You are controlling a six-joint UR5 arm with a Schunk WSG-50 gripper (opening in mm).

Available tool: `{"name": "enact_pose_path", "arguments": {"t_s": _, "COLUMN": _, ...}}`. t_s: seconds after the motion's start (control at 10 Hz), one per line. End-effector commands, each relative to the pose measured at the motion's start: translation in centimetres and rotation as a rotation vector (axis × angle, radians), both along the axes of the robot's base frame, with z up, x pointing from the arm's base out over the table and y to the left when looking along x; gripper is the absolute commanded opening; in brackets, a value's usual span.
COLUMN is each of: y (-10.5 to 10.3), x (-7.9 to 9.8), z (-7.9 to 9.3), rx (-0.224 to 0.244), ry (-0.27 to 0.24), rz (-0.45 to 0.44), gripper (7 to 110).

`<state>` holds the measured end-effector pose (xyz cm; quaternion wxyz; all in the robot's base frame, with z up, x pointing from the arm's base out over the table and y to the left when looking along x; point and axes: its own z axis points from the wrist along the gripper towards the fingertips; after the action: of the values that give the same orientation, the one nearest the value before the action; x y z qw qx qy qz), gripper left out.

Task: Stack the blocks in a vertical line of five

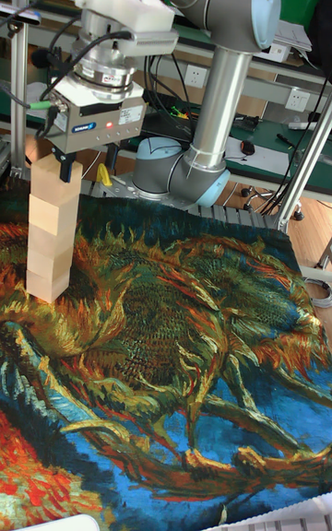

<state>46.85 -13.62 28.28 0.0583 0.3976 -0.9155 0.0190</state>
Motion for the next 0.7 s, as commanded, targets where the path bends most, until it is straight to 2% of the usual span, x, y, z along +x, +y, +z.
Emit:
{"name": "enact_pose_path", "arguments": {"t_s": 0.0, "y": 1.1, "x": 0.7, "z": 2.1, "rx": -0.030, "ry": -0.011, "rz": -0.041, "gripper": 66}}
{"name": "enact_pose_path", "arguments": {"t_s": 0.1, "y": 2.3, "x": 1.6, "z": 2.7, "rx": -0.002, "ry": -0.039, "rz": -0.051, "gripper": 66}}
{"name": "enact_pose_path", "arguments": {"t_s": 0.2, "y": 4.4, "x": 2.8, "z": 2.9, "rx": 0.052, "ry": -0.065, "rz": -0.050, "gripper": 66}}
{"name": "enact_pose_path", "arguments": {"t_s": 0.3, "y": 6.5, "x": 3.8, "z": 3.7, "rx": 0.087, "ry": -0.087, "rz": -0.043, "gripper": 66}}
{"name": "enact_pose_path", "arguments": {"t_s": 0.5, "y": 9.9, "x": 5.2, "z": 5.1, "rx": 0.122, "ry": -0.111, "rz": -0.059, "gripper": 66}}
{"name": "enact_pose_path", "arguments": {"t_s": 0.6, "y": 11.2, "x": 5.7, "z": 5.6, "rx": 0.111, "ry": -0.118, "rz": -0.083, "gripper": 66}}
